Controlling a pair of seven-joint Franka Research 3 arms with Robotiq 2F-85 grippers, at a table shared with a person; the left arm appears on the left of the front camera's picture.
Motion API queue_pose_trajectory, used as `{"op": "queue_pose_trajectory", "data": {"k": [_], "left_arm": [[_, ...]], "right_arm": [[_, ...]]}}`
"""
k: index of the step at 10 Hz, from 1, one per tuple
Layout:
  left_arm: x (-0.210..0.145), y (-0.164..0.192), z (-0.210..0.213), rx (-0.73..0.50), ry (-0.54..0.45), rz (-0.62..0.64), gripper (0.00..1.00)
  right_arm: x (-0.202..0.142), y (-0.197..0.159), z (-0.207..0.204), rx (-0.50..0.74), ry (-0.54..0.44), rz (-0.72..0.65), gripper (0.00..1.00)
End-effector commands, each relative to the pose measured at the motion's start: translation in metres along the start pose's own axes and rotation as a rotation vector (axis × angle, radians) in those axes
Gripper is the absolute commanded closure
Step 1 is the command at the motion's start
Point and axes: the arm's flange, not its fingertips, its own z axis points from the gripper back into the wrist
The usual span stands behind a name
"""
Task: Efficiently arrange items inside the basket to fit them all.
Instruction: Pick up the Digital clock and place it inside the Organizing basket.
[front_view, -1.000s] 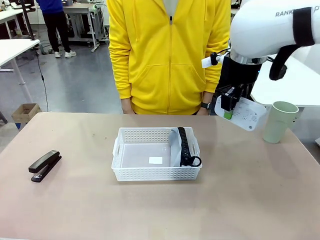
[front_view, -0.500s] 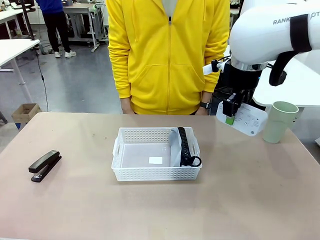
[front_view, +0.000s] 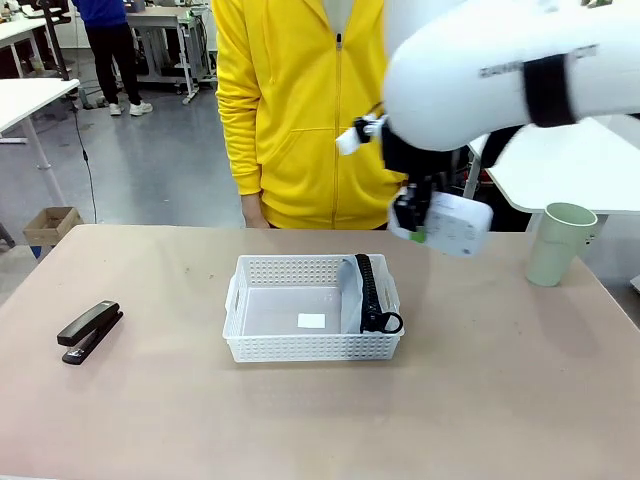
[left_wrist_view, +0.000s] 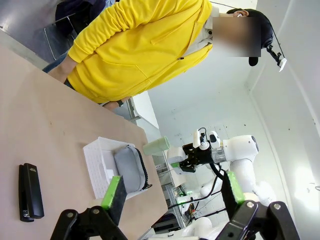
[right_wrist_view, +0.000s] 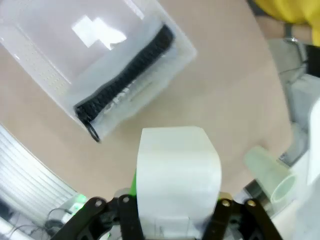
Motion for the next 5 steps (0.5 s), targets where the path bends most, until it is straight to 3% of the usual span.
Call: {"op": "queue_pose_trajectory", "data": {"k": [1,4,5], "left_arm": [[-0.002,-0.001,0.000,-0.009,0.007,-0.019,0.00],[-0.002,-0.001,0.000,-0.009,0.007,-0.019,0.00],[-0.002,-0.001,0.000,-0.009,0.007,-0.019,0.00]], "right_arm": [[0.048,0.002,-0.013,0.030,-0.034,0.087,0.48],[0.133,0.039,-0.061,0.150,-0.136,0.297,0.48],[0.151,0.047,-0.074,0.244,-0.244,0.358,0.48]]}}
